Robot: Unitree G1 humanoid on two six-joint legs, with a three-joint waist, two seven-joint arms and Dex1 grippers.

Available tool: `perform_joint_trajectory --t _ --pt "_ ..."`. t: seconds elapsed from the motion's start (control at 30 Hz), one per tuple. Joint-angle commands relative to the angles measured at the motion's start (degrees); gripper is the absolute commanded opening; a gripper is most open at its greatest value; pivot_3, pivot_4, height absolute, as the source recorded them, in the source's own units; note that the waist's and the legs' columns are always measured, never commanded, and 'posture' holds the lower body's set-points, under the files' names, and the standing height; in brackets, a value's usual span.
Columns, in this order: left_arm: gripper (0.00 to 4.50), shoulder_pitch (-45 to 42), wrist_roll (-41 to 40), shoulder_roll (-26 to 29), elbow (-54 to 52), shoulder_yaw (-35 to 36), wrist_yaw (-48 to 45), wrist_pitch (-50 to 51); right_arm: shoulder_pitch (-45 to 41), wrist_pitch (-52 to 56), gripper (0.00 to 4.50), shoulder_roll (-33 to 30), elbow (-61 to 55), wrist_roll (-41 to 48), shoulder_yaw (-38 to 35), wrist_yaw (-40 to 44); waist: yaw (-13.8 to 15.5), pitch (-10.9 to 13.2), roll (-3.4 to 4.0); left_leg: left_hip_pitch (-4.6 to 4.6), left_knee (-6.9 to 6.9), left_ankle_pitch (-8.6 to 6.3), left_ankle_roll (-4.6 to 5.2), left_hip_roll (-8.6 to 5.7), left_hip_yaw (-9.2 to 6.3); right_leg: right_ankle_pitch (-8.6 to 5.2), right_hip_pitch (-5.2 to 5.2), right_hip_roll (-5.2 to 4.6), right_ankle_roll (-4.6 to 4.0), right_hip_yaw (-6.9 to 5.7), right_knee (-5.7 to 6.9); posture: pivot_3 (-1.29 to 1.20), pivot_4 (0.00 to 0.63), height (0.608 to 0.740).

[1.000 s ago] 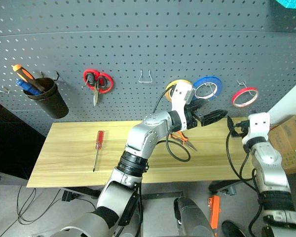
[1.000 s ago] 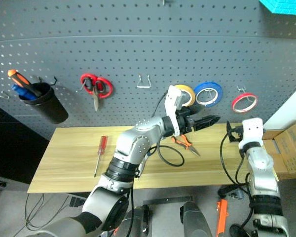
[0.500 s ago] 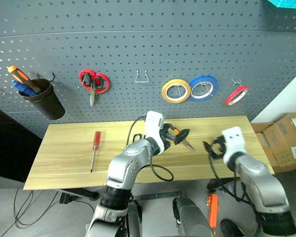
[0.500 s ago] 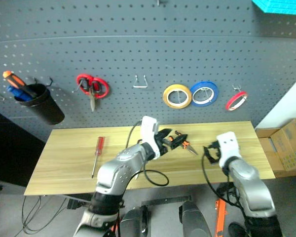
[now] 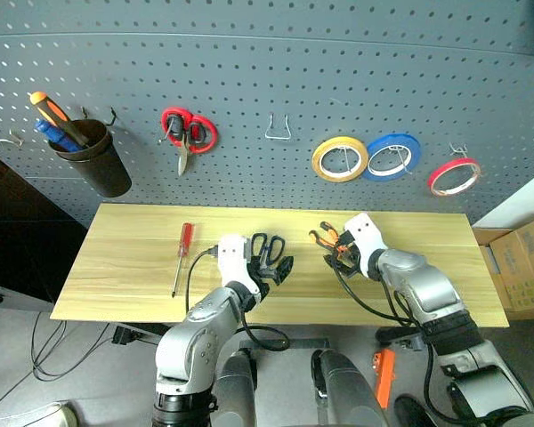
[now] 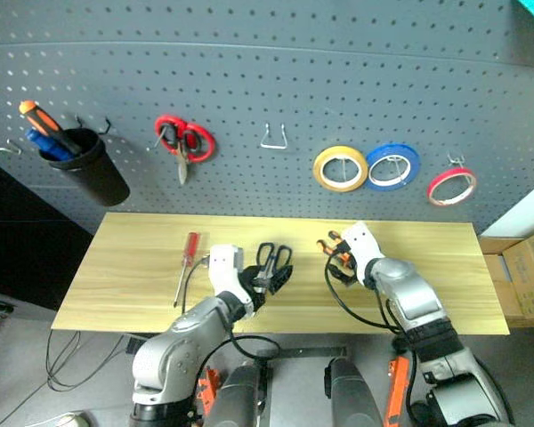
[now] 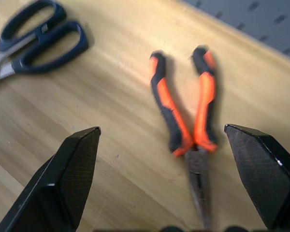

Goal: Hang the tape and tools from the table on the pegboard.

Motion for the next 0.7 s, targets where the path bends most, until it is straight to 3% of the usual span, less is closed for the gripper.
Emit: perform_joint_trajectory --t 0.03,0.33,0.7 --pt "4.50 0.67 -1.07 -0.22 -3.26 -0.04 0.50 0.43 -1.01 -2.81 4.48 -0.16 3.29 -1.65 0.71 1.38 0.08 0.12 -0.02 -0.01 -0.01 0.00 0.00 0.00 0.00 0.00 0.00 0.00 0.00 0.00 -0.02 0.10 0.323 0.740" --pt "4.50 -0.64 -1.57 -0.25 -3.37 -0.06 0.55 1.52 -6.84 -10.48 4.48 -0.34 15.08 -5.48 1.18 3.97 -0.02 1.19 -0.06 -0.05 -0.07 -0.01 -0.02 0.01 0.01 0.00 -0.05 0.00 0.01 0.00 -0.12 0.09 0.339 0.740" --pt "4.50 -0.55 -2.98 -0.22 -4.24 -0.61 0.66 3.40 -10.50 -10.02 4.48 1.48 21.20 -6.45 1.34 7.31 -0.06 1.52 -0.04 -0.13 -0.61 -0.06 -0.09 0.02 0.04 0.19 -0.10 0.00 0.35 -0.02 -0.64 0.08 0.354 0.740"
